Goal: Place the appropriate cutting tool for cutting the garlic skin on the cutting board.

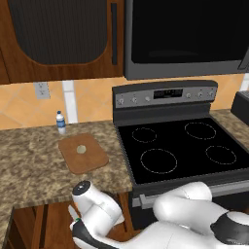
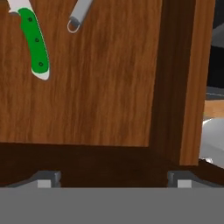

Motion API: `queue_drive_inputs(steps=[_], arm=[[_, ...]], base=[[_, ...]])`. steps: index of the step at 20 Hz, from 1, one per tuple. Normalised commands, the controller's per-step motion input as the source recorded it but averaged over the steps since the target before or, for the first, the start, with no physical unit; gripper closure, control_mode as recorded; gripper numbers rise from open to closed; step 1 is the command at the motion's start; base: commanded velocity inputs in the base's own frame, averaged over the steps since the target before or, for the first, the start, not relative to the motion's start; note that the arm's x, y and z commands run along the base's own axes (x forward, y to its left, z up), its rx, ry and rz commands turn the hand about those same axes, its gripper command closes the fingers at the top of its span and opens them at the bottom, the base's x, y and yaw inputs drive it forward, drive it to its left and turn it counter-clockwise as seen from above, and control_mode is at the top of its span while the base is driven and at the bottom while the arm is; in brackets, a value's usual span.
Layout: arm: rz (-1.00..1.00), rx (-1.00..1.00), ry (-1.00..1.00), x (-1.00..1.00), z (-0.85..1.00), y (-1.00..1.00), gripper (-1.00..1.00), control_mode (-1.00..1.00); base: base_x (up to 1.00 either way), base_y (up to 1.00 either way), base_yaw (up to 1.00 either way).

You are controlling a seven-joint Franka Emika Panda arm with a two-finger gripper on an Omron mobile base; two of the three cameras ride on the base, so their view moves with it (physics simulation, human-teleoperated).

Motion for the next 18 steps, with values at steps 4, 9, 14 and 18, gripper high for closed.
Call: queue_drive_inputs(steps=[4, 9, 14, 18], arm=[[0.05, -0.03, 0.0, -0.12, -0.11, 0.29, -1.0, -1.0], [0.03, -0.03, 0.0, -0.48, -0.3, 0.22, -1.0, -1.0], [0.01, -0.01, 0.0, -0.67, -0.47, 0.16, -1.0, -1.0], [0.0, 0.0, 0.0, -0.74, -0.43, 0.09, -1.0, -1.0]], base=[[0.0, 0.0, 0.0], [0.0, 0.0, 0.0], [0.0, 0.0, 0.0], [0.0, 0.0, 0.0]])
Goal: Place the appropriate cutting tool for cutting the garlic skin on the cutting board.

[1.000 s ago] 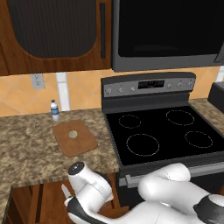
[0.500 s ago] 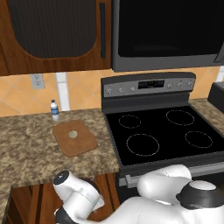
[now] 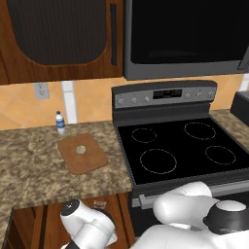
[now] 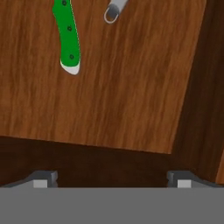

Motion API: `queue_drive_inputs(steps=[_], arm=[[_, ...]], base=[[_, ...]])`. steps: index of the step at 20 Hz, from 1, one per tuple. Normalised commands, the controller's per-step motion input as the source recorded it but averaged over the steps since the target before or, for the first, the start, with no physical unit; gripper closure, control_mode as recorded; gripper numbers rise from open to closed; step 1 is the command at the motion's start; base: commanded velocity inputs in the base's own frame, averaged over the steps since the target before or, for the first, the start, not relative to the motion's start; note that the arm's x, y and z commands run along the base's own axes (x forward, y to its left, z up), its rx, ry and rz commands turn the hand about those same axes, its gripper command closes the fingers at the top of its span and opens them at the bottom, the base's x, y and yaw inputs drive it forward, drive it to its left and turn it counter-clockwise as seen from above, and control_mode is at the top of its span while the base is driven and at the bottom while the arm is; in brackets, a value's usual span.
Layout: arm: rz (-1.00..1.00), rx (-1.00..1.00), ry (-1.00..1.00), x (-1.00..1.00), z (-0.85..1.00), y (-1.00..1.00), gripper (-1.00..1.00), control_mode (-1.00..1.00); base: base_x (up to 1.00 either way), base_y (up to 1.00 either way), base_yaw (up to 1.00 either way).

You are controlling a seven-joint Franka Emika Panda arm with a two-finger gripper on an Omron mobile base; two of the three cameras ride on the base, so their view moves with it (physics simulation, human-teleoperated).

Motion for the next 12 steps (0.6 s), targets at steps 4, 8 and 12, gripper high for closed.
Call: queue_drive_inputs(steps=[4, 8, 12], arm=[[0.0, 0.0, 0.0, -0.84, -0.24, 0.11, -1.0, -1.0], [0.0, 0.0, 0.0, -0.06, 0.08, 0.03, -1.0, -1.0], [0.0, 0.0, 0.0, 0.72, 0.18, 0.0, -1.0, -1.0]], base=[[0.0, 0.0, 0.0], [0.0, 0.0, 0.0], [0.0, 0.0, 0.0]])
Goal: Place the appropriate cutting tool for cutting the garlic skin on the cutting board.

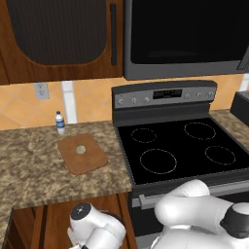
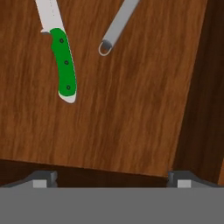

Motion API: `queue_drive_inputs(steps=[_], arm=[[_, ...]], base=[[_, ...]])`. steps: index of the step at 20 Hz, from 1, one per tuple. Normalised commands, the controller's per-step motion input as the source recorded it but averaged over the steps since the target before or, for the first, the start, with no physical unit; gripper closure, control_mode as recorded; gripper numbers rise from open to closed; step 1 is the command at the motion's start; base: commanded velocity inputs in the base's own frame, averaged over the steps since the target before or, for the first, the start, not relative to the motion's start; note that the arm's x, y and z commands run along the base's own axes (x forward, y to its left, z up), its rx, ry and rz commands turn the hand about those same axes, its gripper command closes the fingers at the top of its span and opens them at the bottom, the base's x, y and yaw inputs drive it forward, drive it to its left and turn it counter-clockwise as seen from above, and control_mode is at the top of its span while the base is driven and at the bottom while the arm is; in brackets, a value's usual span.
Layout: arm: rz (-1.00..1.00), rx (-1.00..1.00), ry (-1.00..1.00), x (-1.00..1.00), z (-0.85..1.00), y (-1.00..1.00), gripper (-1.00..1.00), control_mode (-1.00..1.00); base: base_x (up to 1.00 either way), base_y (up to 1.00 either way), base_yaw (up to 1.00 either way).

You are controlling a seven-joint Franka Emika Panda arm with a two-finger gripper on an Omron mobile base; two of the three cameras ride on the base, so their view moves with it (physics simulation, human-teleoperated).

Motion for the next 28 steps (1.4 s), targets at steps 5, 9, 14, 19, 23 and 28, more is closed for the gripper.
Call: queue_drive_inputs(steps=[5, 9, 14, 19, 23, 28], arm=[[0.0, 0.0, 0.0, 0.43, 0.0, 0.0, -1.0, -1.0], [0.0, -0.02, 0.0, 0.12, -0.1, 0.25, -1.0, -1.0], [0.0, 0.0, 0.0, 0.01, -0.19, 0.18, -1.0, -1.0], [0.0, 0.0, 0.0, 0.08, -0.31, 0.17, -1.0, -1.0], [0.0, -0.02, 0.0, 0.16, -0.33, 0.08, -1.0, -1.0], [0.0, 0.0, 0.0, 0.25, -0.24, 0.16, -1.0, -1.0]], base=[[0.0, 0.0, 0.0], [0.0, 0.0, 0.0], [0.0, 0.0, 0.0], [0.0, 0.0, 0.0], [0.0, 0.0, 0.0], [0.0, 0.0, 0.0]])
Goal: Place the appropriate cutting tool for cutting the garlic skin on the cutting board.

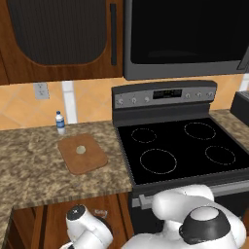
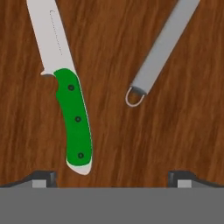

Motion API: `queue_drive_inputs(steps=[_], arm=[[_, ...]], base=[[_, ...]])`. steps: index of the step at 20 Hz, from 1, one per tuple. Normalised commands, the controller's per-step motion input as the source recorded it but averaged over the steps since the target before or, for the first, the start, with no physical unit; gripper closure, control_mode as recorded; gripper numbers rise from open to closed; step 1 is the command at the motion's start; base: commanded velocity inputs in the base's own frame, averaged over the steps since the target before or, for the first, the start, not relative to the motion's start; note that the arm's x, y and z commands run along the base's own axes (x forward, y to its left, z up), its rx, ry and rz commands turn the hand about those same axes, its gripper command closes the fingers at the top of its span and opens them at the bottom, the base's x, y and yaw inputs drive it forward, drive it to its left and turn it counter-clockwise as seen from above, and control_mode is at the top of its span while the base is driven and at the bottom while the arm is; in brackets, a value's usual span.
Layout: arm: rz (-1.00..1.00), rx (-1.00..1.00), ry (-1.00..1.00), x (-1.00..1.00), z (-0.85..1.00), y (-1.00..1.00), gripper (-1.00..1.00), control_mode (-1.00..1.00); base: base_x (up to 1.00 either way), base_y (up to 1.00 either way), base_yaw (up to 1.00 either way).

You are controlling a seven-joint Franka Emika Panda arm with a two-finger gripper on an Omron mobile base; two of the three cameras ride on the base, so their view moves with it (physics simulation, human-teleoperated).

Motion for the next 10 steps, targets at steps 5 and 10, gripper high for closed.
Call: queue_drive_inputs(steps=[5, 10], arm=[[0.0, 0.0, 0.05, 0.12, -0.32, 0.3, -1.0, -1.0], [0.0, -0.01, 0.05, 0.02, -0.35, 0.22, -1.0, -1.0]], base=[[0.0, 0.0, 0.0], [0.0, 0.0, 0.0]])
